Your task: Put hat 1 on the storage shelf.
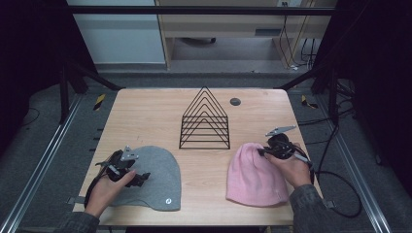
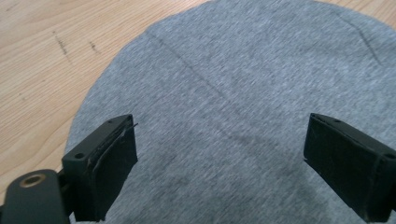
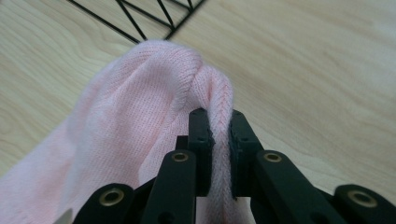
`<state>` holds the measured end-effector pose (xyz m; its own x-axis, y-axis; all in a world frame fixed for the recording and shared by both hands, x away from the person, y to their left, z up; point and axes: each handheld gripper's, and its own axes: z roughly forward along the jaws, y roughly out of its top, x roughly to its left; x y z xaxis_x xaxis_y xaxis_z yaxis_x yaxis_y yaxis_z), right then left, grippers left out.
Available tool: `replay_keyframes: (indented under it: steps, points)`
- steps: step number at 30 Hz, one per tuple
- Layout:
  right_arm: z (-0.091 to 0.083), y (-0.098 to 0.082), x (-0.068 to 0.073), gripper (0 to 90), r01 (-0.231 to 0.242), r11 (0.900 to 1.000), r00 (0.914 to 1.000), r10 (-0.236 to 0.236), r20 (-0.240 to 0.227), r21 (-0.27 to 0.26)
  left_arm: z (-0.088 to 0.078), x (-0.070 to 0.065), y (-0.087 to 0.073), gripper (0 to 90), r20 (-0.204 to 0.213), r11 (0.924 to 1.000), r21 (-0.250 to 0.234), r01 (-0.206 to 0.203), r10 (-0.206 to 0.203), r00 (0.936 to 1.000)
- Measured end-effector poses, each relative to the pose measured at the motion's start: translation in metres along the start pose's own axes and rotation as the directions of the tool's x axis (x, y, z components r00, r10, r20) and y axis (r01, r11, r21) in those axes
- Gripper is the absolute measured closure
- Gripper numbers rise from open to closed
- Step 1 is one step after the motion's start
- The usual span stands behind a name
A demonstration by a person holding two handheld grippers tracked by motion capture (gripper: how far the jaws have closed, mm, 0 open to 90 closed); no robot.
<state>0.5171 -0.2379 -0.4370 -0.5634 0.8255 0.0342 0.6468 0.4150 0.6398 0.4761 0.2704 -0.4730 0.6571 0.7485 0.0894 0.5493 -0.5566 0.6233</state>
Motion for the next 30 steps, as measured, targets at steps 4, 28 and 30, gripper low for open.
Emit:
replay_keyframes:
  steps: [4, 28, 30]
  points:
    - [-0.021, 0.007, 0.014, 82.7, 0.07, 0.996, 0.9976, -0.069, 0.01, -0.055, -0.002, -0.002, 0.001, 7.9, 0.018, 0.9997, -0.026, 0.0, 0.0, 0.9998]
    - [-0.087, 0.037, 0.066, 82.8, 0.245, 0.939, 0.9662, -0.257, -0.02, -0.242, -0.034, -0.029, 0.046, 6.4, 0.129, 0.9857, -0.162, -0.047, 0.069, 0.9893]
    - [-0.09, 0.042, 0.069, 82.8, 0.254, 0.934, 0.9631, -0.268, -0.022, -0.25, -0.035, -0.034, 0.057, 6.3, 0.138, 0.9849, -0.159, -0.068, 0.09, 0.9862]
